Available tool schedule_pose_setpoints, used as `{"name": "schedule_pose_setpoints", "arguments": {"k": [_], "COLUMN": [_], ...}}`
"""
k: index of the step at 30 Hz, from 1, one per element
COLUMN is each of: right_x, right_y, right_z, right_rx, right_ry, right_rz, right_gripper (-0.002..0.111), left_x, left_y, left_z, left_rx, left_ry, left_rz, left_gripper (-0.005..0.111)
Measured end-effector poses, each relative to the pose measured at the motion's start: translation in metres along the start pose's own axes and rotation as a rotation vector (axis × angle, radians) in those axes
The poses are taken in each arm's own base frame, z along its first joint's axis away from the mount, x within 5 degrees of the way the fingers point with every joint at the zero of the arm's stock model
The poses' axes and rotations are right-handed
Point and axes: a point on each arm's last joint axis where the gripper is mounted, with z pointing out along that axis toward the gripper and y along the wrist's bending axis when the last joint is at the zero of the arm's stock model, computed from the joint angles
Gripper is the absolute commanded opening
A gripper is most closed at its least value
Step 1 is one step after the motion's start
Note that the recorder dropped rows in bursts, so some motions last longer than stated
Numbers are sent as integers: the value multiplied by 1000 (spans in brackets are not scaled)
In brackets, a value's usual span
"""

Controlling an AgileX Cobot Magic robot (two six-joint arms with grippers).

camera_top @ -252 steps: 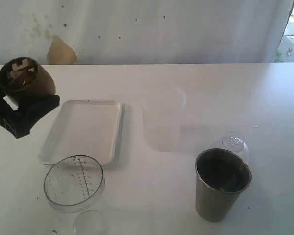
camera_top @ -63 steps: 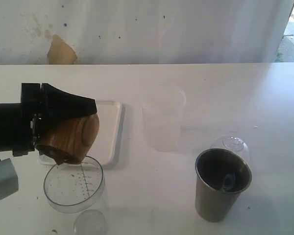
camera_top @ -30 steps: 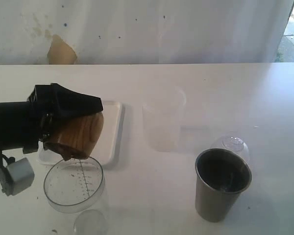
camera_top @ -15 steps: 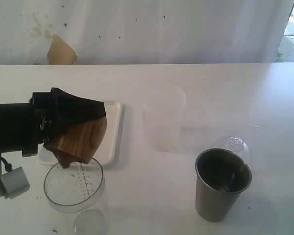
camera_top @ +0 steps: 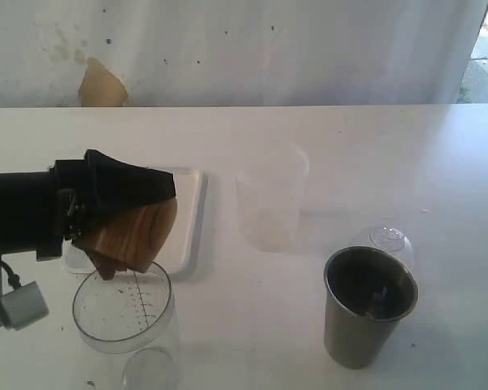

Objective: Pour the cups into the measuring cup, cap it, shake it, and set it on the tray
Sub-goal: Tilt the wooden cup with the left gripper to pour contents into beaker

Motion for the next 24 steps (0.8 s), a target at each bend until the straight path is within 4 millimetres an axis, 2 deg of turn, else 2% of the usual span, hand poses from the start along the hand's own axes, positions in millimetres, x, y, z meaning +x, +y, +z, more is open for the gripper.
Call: {"name": "schedule_pose_setpoints", "arguments": {"k": [7, 12, 18, 24], "right_x": [0, 0, 0, 0], "right_y": [0, 0, 0, 0], "right_z": [0, 0, 0, 0], "right_rx": [0, 0, 0, 0], "right_ry": [0, 0, 0, 0], "right_rz": [0, 0, 0, 0], "right_gripper": [0, 0, 0, 0], "left_x": [-7, -6, -6, -7], "left_y": [-4, -8, -3, 9], "left_z": [0, -1, 0, -1], "left_rx": [39, 79, 27, -108], "left_ry": [-77, -67, -67, -64], "left_rz": [39, 61, 54, -4], "left_gripper": [0, 0, 0, 0]}}
